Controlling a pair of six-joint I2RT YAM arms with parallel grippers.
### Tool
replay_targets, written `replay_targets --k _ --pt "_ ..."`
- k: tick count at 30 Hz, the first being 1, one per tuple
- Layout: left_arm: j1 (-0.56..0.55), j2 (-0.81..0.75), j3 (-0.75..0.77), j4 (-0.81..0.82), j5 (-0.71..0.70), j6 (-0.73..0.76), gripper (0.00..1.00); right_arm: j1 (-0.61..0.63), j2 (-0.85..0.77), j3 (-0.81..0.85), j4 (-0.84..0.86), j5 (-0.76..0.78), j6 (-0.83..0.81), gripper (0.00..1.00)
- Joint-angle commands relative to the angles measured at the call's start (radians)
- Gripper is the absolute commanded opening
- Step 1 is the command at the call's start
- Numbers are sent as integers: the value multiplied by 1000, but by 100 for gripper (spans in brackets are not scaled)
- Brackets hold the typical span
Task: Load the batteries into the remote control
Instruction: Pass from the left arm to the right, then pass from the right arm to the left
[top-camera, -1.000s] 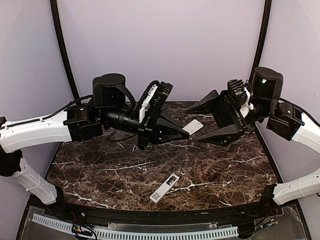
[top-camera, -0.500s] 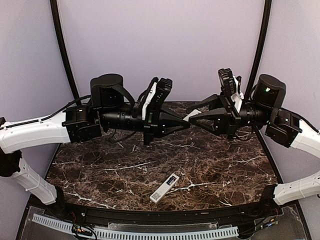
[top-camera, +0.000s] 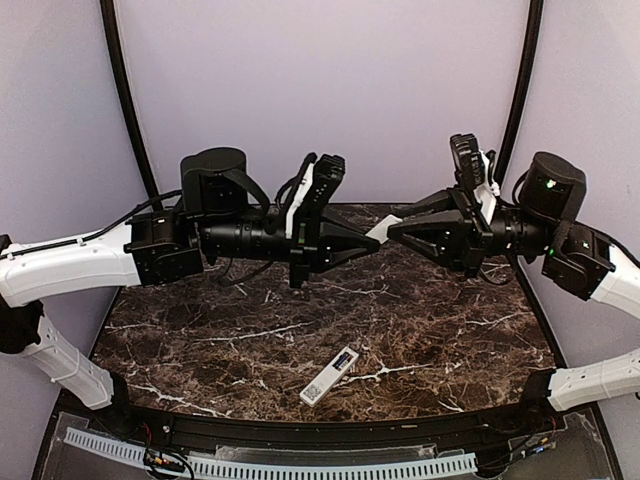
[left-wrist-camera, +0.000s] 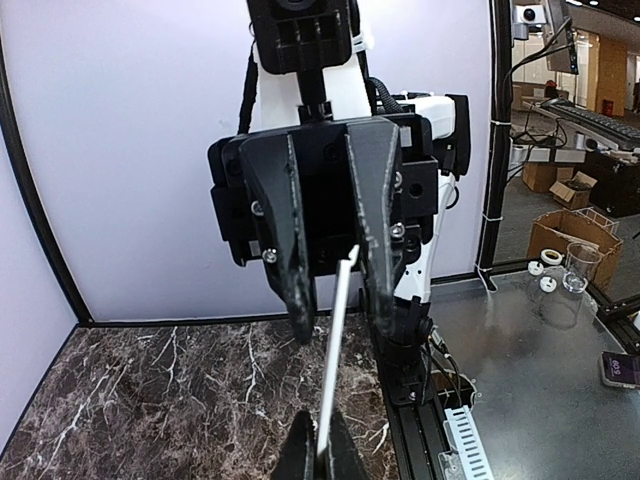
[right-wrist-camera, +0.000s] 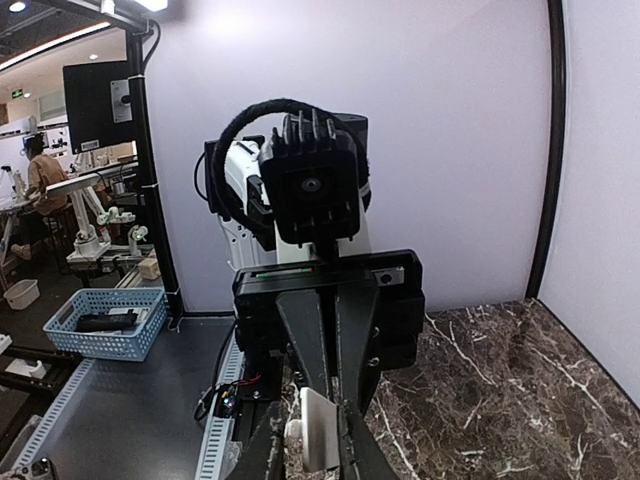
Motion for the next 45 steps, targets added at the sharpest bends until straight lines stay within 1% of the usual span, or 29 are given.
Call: replay_targets --k 1,3,7,14,15,16,17,18,19,20,21,22,23,24,26,28,30,32,33,34,35,36,37,38,39,40,41,42,45 --pt "-3 -35 -16 15 -2 1 0 10 -3 -16 -25 24 11 21" --pt "-3 -35 -17 12 -2 2 0 9 4 -13 -25 26 14 19" --pt "-3 -40 -21 3 0 3 0 12 19 12 -61 28 20 0" --pt "-3 -46 -24 -18 -33 22 0 12 34 35 -102 66 94 0" --pt "-3 -48 -25 -26 -55 26 6 12 37 39 -110 79 110 0" --pt "-3 -50 -27 -28 -75 37 31 12 39 42 -124 115 134 0" --pt "-3 -57 -36 -25 -130 44 44 12 39 48 -138 161 163 0" --pt "-4 -62 -49 -23 -164 72 60 12 39 53 -157 217 196 0" --pt "-6 -73 -52 -30 -237 96 63 11 38 55 -180 301 246 0" --pt "-9 -78 -53 -40 -276 150 63 12 38 57 -212 399 303 0" --pt "-19 -81 -52 -57 -383 185 63 11 42 64 -266 506 384 0" --pt "-28 -79 -49 -62 -447 257 63 9 50 75 -328 588 454 0" --pt "-46 -68 -47 -68 -574 326 64 9 57 85 -366 640 499 0" --pt "-55 -50 -43 -71 -630 362 64 8 65 89 -374 649 528 0" --pt "-79 -16 -41 -75 -794 454 65 8 77 87 -362 653 592 0" --pt "-110 18 -42 -47 -888 535 64 9 88 83 -341 669 640 0" --pt "-143 43 -52 -2 -945 613 63 9 106 89 -345 698 692 0" --pt "-174 56 -86 62 -980 710 63 8 122 94 -341 691 731 0" --pt "-189 57 -109 151 -990 786 63 10 128 96 -338 680 746 0" --pt "-192 53 -170 264 -1000 829 64 9 134 96 -336 666 763 0" --pt "-195 50 -201 327 -1001 912 65 9 139 97 -334 654 771 0" --pt "-196 36 -268 441 -987 952 66 9 143 99 -335 642 778 0" --pt "-196 28 -344 499 -973 1028 66 9 145 100 -336 630 785 0" --pt "-196 9 -383 643 -935 1064 65 9 149 98 -337 617 789 0" --pt "-196 0 -464 714 -908 1140 64 8 148 96 -335 601 793 0" --pt "-196 -16 -499 834 -848 1172 63 9 147 95 -331 575 793 0" --pt "-196 -22 -553 870 -822 1227 63 9 149 97 -331 555 795 0" --pt "-196 -27 -571 912 -779 1252 63 10 151 101 -335 537 794 0" --pt "-201 -7 -630 1036 -759 1359 59 10 161 111 -341 479 785 0"
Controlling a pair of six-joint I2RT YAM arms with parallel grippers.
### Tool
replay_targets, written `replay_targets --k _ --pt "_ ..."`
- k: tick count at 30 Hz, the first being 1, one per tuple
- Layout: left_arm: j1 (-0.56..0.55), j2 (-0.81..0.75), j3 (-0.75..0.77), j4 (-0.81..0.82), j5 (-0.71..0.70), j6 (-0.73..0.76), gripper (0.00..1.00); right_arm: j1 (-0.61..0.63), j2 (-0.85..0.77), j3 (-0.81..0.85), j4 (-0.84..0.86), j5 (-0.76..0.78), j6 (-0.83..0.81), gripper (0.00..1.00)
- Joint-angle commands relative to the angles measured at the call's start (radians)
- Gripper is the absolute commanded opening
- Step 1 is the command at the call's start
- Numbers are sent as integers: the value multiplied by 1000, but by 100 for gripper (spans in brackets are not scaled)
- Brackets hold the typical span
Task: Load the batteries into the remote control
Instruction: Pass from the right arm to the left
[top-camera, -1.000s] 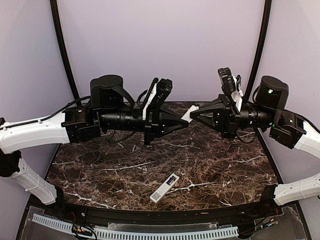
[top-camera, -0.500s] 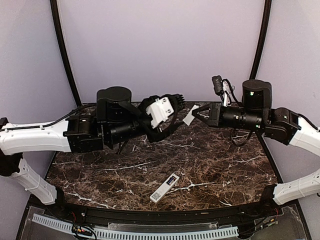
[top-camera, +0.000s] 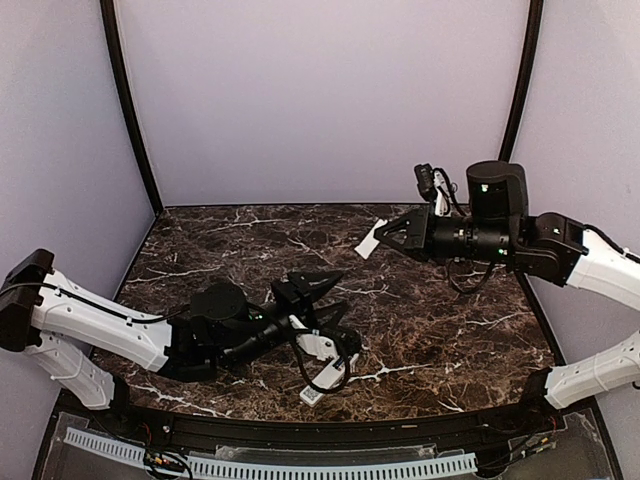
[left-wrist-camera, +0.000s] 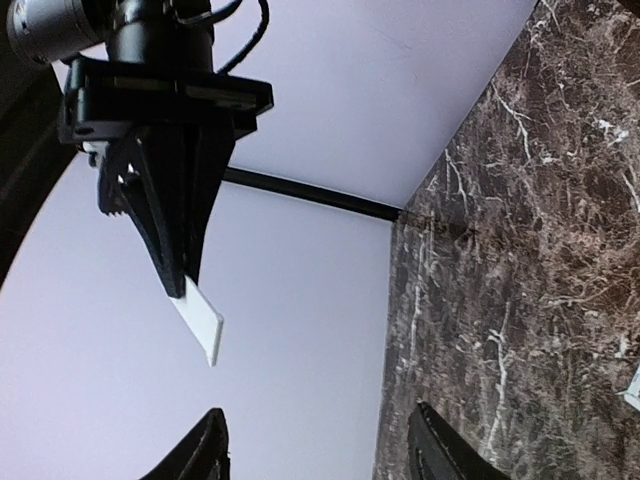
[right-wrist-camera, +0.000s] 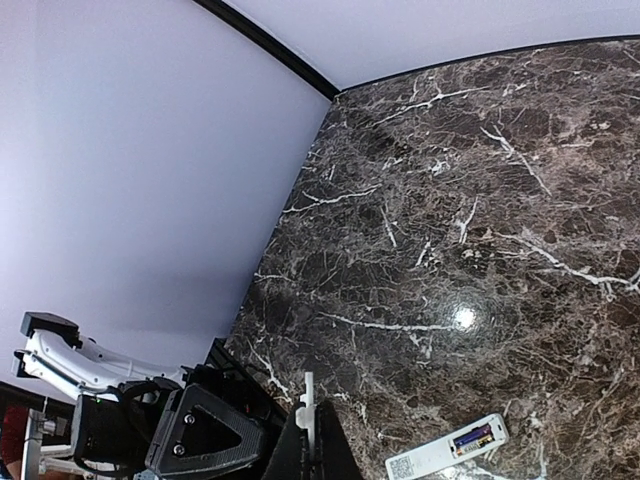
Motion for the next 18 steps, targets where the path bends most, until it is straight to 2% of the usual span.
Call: replay_targets --k 1,6,9,13,18 --pt "-7 -12 -62 449 74 290 59 8 15 45 -1 -103 11 0" --pt "-8 163 -22 772 31 489 63 10 35 53 3 -165 0 0" --pt "-8 227 17 808 9 560 64 14 47 59 4 -180 -5 0" --pt "-8 238 38 812 -17 514 58 22 55 63 11 -201 -9 0" --pt "-8 210 49 812 -42 479 57 25 46 58 -11 -187 -16 0"
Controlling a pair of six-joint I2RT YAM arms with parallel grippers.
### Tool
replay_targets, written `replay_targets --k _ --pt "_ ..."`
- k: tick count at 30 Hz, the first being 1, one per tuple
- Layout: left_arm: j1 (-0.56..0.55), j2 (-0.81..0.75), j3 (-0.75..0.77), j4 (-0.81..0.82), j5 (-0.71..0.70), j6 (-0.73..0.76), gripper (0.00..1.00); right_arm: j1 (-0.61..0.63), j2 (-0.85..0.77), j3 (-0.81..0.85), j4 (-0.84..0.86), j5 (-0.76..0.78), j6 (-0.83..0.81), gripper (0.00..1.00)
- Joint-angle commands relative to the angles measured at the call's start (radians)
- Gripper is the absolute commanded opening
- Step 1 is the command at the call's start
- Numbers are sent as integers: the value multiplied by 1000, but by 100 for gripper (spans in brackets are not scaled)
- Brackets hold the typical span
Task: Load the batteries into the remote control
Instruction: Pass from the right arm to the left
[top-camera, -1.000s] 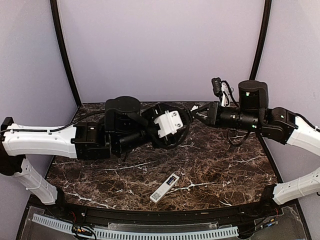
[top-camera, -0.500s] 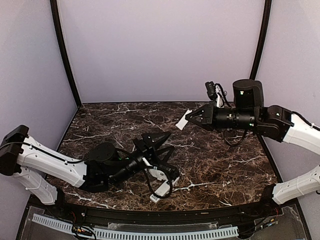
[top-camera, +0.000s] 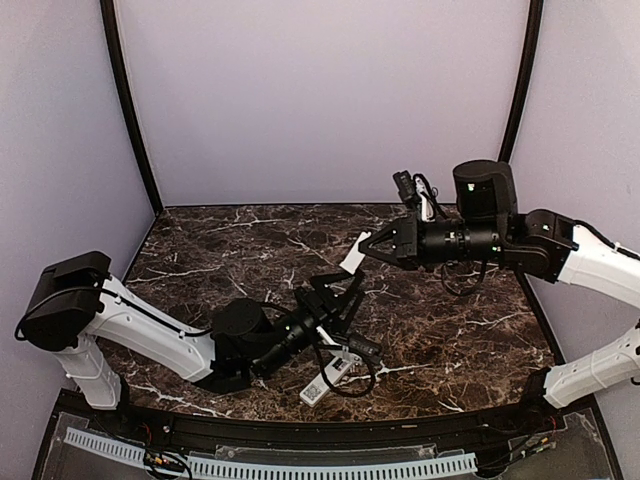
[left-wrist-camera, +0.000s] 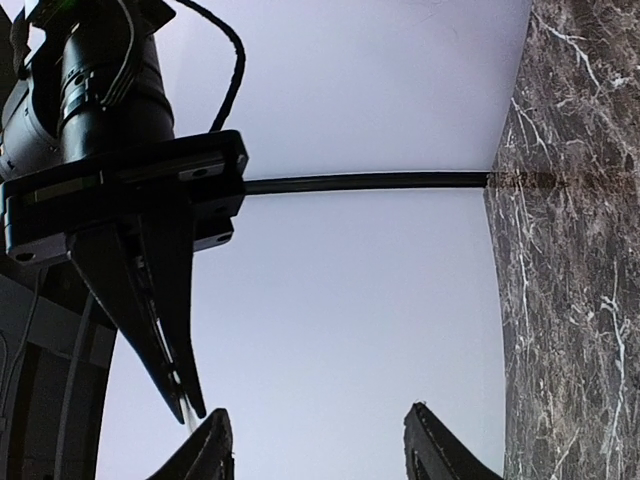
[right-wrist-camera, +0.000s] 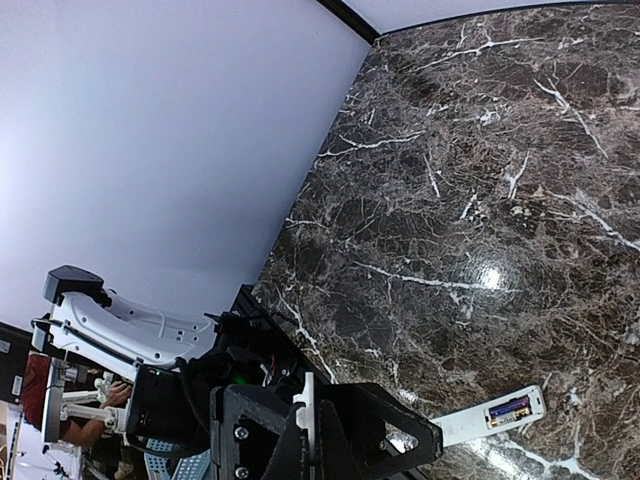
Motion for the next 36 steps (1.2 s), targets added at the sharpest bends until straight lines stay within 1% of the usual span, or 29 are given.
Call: replay_targets --k 1,6,13,16,22,24,27,29,30,32,34,36 --pt "-5 -56 31 333 -35 -8 57 11 -10 25 -3 -2 -17 0" --pt "-9 -68 3 333 -7 15 58 10 -16 26 10 0 -19 0" --pt "-38 -130 -64 314 25 -5 57 9 -22 27 -2 24 -26 0" --pt "-63 -131 -73 312 32 -4 57 8 -24 30 -1 33 -32 0" --pt "-75 -122 -53 332 19 33 57 8 -20 21 -2 21 -27 0" --pt "-75 -135 -36 333 -21 14 54 8 -15 22 -3 8 -26 0" --pt "-75 -140 -25 333 -51 16 46 8 -5 32 -12 -18 -33 0" --pt "-75 -133 -27 333 -79 25 45 8 0 34 -14 -31 -36 0" --pt "-75 -132 -28 333 -100 27 45 8 2 34 -14 -35 -36 0" --pt "-75 -135 -29 333 -117 30 51 8 10 35 -17 -43 -37 0" --pt "-75 -143 -25 333 -127 22 54 8 20 41 -22 -53 -39 0" --pt "-74 -145 -22 332 -136 12 54 8 30 47 -18 -72 -41 0"
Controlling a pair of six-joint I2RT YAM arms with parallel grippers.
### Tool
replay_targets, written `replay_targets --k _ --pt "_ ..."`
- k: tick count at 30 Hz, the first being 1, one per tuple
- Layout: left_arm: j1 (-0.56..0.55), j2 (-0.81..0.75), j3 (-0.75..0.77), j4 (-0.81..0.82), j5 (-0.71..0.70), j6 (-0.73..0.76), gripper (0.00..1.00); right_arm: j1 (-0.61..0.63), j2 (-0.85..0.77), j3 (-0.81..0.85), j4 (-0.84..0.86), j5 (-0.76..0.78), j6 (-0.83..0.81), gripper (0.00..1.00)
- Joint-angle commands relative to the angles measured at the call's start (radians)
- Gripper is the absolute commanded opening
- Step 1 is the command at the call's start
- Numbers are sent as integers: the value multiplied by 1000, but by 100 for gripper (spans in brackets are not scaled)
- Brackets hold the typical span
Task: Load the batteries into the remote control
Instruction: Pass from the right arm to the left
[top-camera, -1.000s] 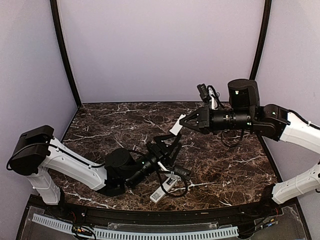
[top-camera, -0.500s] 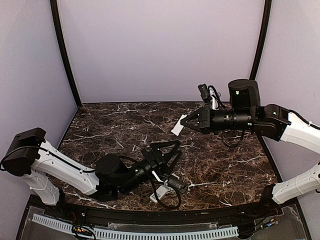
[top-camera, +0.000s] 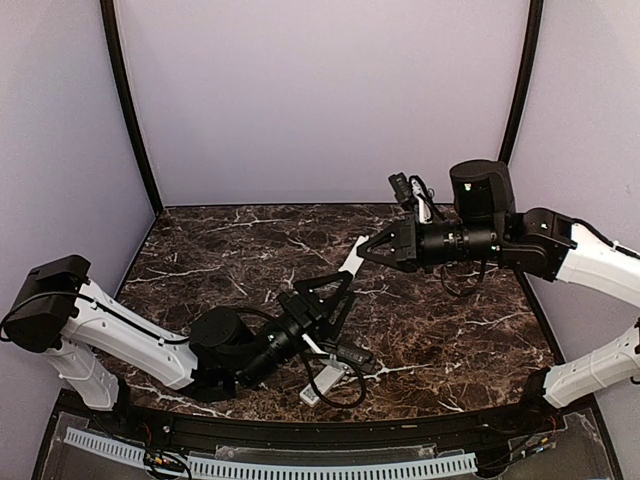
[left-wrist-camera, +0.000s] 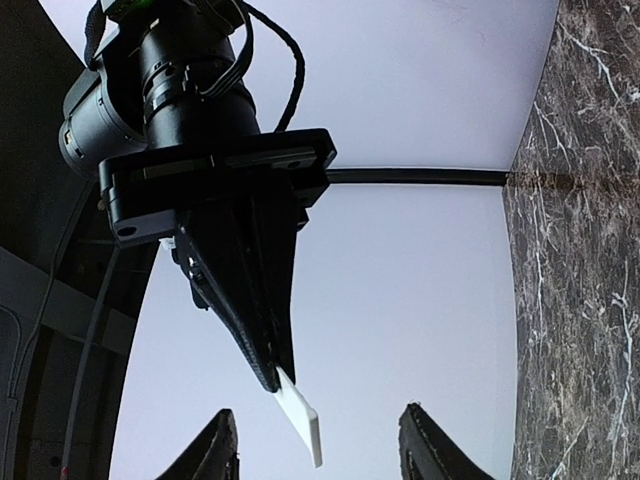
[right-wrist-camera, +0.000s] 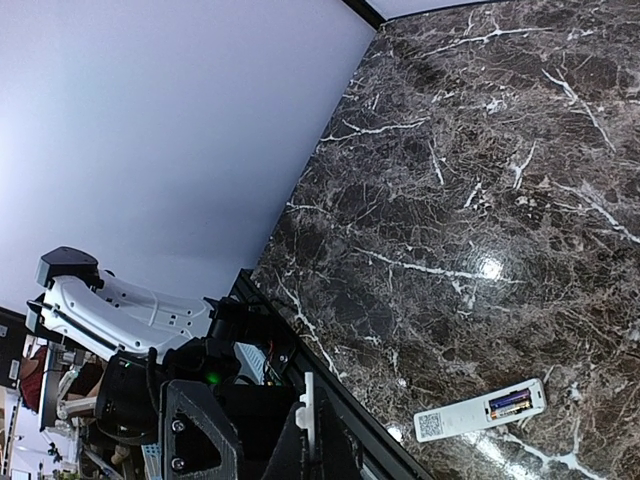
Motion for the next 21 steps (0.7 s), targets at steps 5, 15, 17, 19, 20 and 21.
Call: replay_targets --k 5,15,17,19,20,21 --pt "3 -32 44 301 -73 -11 45 7 30 42 13 -68 -23 0" --pt "4 -45 68 301 -81 -13 7 8 35 44 12 -95 -24 0" --pt "4 -41 70 301 -73 -6 1 8 40 43 26 -105 -21 0" --pt "4 -41 72 301 -69 -7 0 7 47 44 36 -114 -19 0" --pt "4 -40 72 302 -68 -8 0 8 51 45 38 -118 -19 0" --pt "4 -41 71 302 -68 -8 0 8 52 45 39 -120 -20 0"
